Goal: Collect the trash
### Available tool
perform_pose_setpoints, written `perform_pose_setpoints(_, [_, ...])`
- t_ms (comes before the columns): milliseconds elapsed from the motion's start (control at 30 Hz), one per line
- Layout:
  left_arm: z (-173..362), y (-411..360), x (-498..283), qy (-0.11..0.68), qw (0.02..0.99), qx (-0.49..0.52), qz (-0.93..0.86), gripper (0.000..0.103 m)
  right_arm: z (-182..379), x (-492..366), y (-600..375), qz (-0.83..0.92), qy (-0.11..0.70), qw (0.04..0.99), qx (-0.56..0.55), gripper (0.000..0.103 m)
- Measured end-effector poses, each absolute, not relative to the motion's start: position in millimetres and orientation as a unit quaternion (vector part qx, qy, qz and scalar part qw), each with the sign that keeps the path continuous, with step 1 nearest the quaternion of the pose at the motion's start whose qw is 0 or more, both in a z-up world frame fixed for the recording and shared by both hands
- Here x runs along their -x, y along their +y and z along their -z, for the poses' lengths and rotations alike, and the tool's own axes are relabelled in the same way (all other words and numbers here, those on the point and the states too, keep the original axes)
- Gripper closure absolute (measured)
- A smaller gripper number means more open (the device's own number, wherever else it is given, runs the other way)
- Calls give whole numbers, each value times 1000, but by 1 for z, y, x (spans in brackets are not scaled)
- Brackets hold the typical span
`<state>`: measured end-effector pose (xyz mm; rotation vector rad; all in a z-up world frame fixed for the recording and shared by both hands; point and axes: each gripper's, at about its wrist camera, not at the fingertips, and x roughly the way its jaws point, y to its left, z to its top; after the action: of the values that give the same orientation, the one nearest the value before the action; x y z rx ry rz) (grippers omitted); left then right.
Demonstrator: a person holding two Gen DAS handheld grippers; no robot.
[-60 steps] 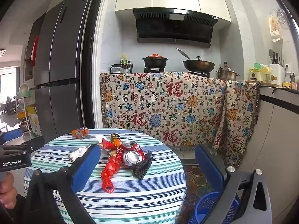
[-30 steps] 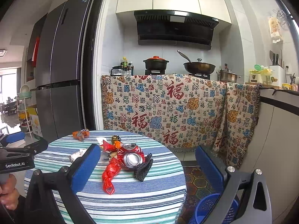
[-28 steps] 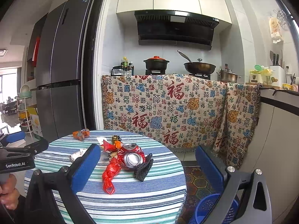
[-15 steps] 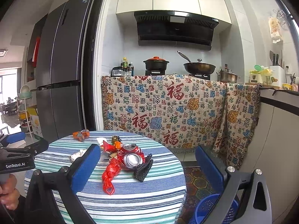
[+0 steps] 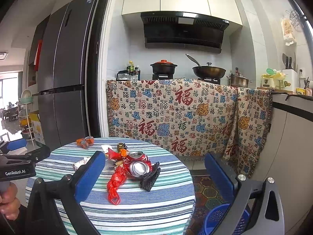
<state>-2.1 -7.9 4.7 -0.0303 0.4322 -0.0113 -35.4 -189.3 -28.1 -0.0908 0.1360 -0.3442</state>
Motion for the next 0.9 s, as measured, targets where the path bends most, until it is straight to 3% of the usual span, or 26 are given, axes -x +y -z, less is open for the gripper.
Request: perform_pose_setpoints(900, [-3, -7, 0, 216, 976, 17, 7, 0, 32, 37, -190, 168, 73, 982, 43, 0])
